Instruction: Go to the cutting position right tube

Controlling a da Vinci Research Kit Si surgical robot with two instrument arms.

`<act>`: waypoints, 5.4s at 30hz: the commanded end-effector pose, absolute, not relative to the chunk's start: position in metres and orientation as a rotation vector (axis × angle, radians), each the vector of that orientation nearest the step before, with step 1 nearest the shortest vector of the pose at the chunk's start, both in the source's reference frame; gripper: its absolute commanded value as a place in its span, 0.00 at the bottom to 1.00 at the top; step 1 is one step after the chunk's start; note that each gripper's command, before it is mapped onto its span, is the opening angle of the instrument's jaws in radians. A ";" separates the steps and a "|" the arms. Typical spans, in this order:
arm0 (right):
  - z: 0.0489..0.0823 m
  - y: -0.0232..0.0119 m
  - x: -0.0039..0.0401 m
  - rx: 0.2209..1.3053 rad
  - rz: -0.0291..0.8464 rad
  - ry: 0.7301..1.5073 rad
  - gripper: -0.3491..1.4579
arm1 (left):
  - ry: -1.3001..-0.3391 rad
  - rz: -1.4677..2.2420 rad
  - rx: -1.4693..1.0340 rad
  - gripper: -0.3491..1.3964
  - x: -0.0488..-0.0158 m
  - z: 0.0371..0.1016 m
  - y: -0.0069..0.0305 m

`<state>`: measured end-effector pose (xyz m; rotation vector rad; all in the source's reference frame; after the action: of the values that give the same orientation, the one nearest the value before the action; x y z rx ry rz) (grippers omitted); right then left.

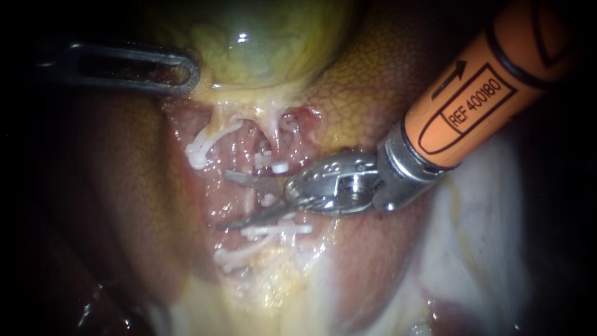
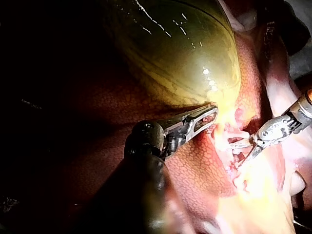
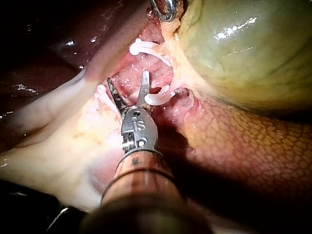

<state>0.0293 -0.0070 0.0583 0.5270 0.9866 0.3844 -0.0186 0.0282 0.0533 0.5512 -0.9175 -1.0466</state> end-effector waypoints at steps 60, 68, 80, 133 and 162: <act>0.0608 -0.0051 0.0223 0.650 0.485 0.959 0.81 | -0.918 -1.047 0.550 0.00 -0.0188 0.0534 0.0282; 0.0610 -0.0048 0.0232 0.700 0.439 0.977 0.77 | -0.918 -1.047 0.550 0.00 -0.0188 0.0534 0.0282; 0.0607 -0.0047 0.0237 0.884 0.465 0.999 0.70 | -0.918 -1.048 0.549 0.00 -0.0190 0.0533 0.0281; 0.0607 -0.0034 0.0212 1.121 0.552 0.905 0.77 | -0.918 -1.049 0.547 0.00 -0.0193 0.0534 0.0279; 0.0616 -0.0043 0.0272 0.988 0.253 1.342 0.67 | -0.918 -1.050 0.547 0.00 -0.0193 0.0533 0.0280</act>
<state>0.0275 -0.0045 0.0616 0.9735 1.3522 0.2338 -0.0193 0.0280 0.0534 0.5467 -0.9175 -1.0497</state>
